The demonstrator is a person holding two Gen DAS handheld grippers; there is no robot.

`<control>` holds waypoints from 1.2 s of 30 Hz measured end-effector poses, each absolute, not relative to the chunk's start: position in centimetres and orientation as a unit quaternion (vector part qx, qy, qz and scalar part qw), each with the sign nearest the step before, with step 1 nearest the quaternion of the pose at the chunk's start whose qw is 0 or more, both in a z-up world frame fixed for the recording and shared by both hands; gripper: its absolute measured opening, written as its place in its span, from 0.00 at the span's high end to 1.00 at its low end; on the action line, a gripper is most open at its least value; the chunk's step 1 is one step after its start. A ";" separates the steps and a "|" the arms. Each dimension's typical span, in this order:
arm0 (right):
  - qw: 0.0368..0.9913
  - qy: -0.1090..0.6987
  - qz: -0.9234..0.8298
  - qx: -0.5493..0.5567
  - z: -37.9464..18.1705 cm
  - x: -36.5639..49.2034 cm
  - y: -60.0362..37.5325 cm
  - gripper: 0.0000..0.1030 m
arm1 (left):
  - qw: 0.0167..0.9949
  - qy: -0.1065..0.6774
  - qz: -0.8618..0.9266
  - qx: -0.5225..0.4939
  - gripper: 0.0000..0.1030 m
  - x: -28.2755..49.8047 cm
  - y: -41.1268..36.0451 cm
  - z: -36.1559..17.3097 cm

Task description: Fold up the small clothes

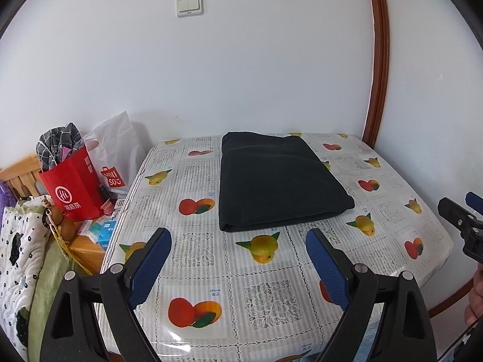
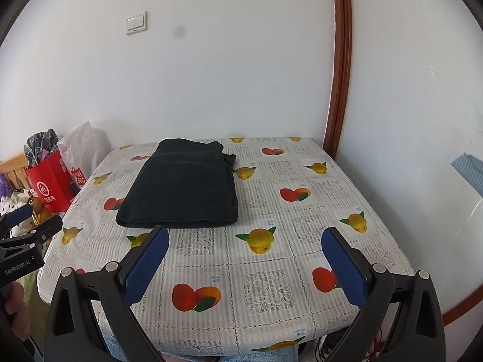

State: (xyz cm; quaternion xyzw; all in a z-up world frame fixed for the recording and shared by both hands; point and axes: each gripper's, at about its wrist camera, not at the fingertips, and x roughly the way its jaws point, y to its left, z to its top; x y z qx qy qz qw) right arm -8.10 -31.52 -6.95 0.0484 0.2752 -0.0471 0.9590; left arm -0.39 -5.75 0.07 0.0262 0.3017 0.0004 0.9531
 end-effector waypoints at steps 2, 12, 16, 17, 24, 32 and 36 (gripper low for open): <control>0.959 0.276 -0.050 0.051 -7.0 -8.1 -31.8 0.03 | 0.953 0.303 0.003 0.024 0.12 -0.4 -5.7 0.0; 0.957 0.279 -0.054 0.057 -7.6 -8.0 -32.6 0.03 | 0.952 0.305 0.005 0.017 0.12 -0.5 -5.5 -0.1; 0.957 0.280 -0.055 0.054 -7.7 -8.0 -32.3 0.03 | 0.952 0.307 0.005 0.017 0.12 -0.4 -5.1 -0.2; 0.957 0.279 -0.054 0.053 -7.7 -8.0 -32.2 0.03 | 0.951 0.308 0.006 0.015 0.12 -0.4 -5.1 -0.2; 0.958 0.278 -0.049 0.046 -7.6 -8.0 -31.8 0.03 | 0.951 0.309 0.006 0.012 0.12 -0.4 -4.4 -0.3; 0.959 0.277 -0.050 0.042 -7.7 -8.1 -31.2 0.03 | 0.949 0.314 0.006 0.009 0.12 -0.3 -4.1 -0.6; 0.958 0.279 -0.046 0.040 -7.9 -8.1 -31.1 0.03 | 0.949 0.316 0.006 0.006 0.12 -0.3 -3.9 -0.8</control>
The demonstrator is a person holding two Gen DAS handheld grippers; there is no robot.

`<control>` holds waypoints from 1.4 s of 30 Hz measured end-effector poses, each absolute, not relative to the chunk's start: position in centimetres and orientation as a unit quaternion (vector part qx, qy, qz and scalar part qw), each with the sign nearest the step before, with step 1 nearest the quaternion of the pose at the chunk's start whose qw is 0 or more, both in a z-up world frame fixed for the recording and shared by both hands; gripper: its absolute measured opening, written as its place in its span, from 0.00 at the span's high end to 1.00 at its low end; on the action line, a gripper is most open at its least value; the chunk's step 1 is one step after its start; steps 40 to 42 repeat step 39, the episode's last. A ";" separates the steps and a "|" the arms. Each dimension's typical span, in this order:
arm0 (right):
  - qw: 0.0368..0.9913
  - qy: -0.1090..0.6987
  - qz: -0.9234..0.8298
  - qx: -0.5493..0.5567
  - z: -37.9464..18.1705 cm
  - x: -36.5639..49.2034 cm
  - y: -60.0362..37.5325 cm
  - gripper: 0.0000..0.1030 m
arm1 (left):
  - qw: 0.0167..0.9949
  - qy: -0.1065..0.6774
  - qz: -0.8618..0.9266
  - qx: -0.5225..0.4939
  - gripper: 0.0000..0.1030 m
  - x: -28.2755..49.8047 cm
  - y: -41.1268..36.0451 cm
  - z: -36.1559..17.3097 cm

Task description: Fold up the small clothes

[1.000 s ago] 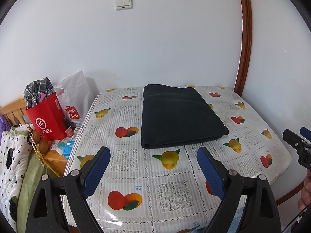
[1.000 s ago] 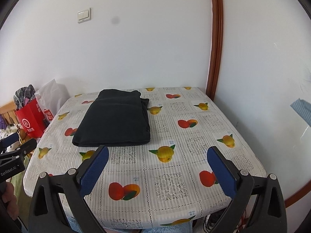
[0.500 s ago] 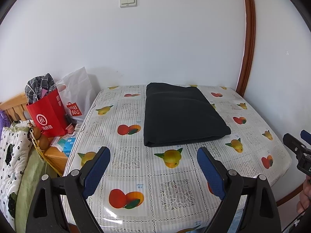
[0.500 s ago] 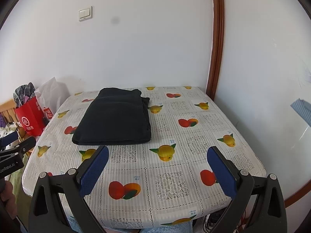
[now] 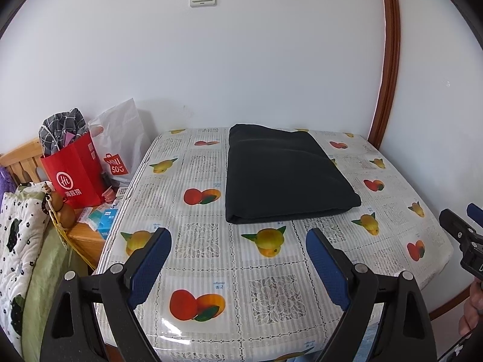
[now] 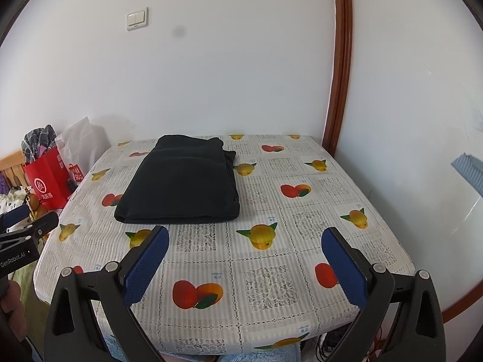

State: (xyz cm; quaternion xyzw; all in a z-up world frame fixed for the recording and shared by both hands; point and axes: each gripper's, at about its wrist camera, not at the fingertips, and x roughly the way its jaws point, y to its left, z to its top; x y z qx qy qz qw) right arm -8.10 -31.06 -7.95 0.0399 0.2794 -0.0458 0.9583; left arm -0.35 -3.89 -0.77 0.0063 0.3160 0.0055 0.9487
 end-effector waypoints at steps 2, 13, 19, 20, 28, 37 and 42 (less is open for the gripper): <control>0.958 0.279 -0.046 0.036 -7.9 -8.2 -30.9 0.03 | 0.949 0.317 0.005 0.006 0.12 -0.3 -3.8 -0.8; 0.958 0.279 -0.048 0.043 -8.0 -8.1 -31.0 0.03 | 0.948 0.318 0.009 0.004 0.12 -0.3 -3.6 -0.9; 0.958 0.280 -0.047 0.035 -8.1 -8.1 -30.6 0.03 | 0.948 0.317 0.005 0.005 0.12 -0.2 -3.9 -0.9; 0.959 0.279 -0.046 0.036 -8.1 -8.1 -30.6 0.03 | 0.950 0.313 0.005 0.008 0.12 -0.3 -3.9 -0.8; 0.959 0.278 -0.041 0.040 -8.1 -7.8 -30.3 0.03 | 0.953 0.301 0.007 0.022 0.12 -0.3 -4.1 -0.8; 0.955 0.293 -0.038 0.035 -8.3 -5.5 -30.2 0.03 | 0.947 0.319 0.019 0.016 0.12 2.1 -2.8 -1.1; 0.953 0.297 -0.035 0.036 -8.5 -4.6 -30.4 0.03 | 0.946 0.324 0.015 0.016 0.12 3.2 -2.7 -1.0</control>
